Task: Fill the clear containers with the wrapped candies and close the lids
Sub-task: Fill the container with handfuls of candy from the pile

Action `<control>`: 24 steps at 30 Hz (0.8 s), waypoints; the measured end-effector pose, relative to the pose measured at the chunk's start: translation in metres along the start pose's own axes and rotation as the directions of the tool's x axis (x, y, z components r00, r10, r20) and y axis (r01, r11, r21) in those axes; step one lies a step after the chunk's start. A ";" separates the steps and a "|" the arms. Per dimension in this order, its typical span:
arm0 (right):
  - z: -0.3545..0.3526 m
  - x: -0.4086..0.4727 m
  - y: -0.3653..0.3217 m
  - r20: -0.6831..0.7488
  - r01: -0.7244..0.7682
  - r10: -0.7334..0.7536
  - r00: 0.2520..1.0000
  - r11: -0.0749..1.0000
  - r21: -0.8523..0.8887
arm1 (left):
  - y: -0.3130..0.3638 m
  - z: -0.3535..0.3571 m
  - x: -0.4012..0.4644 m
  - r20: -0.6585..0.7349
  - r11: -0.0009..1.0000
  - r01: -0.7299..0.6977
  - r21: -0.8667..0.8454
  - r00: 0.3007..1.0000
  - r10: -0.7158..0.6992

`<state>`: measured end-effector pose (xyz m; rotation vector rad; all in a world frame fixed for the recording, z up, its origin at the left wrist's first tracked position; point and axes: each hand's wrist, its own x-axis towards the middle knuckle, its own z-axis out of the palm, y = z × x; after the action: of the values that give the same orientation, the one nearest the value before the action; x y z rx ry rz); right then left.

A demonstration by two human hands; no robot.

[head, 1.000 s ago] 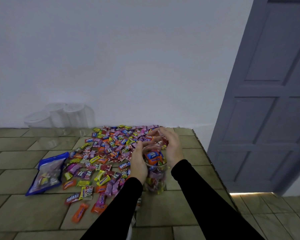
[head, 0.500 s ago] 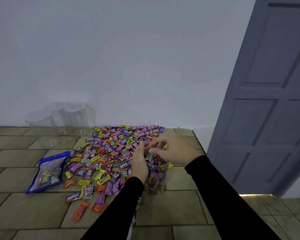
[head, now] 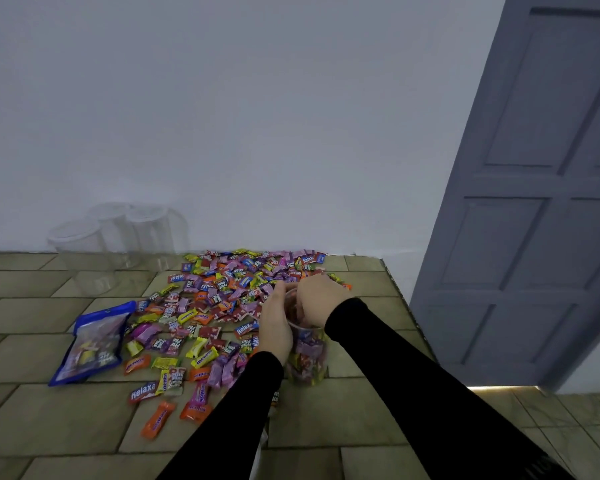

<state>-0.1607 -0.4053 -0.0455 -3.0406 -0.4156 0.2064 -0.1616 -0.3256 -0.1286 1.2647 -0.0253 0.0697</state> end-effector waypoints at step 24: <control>0.024 0.089 -0.111 -0.137 0.120 -0.095 0.986 0.974 0.191 | 0.032 -0.157 0.028 -0.177 0.712 0.072 0.699 0.981 0.074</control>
<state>-0.1081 -0.2734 -0.0707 -2.8062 -0.5152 0.0440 -0.1386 -0.1650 -0.1441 2.0309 0.1896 0.2205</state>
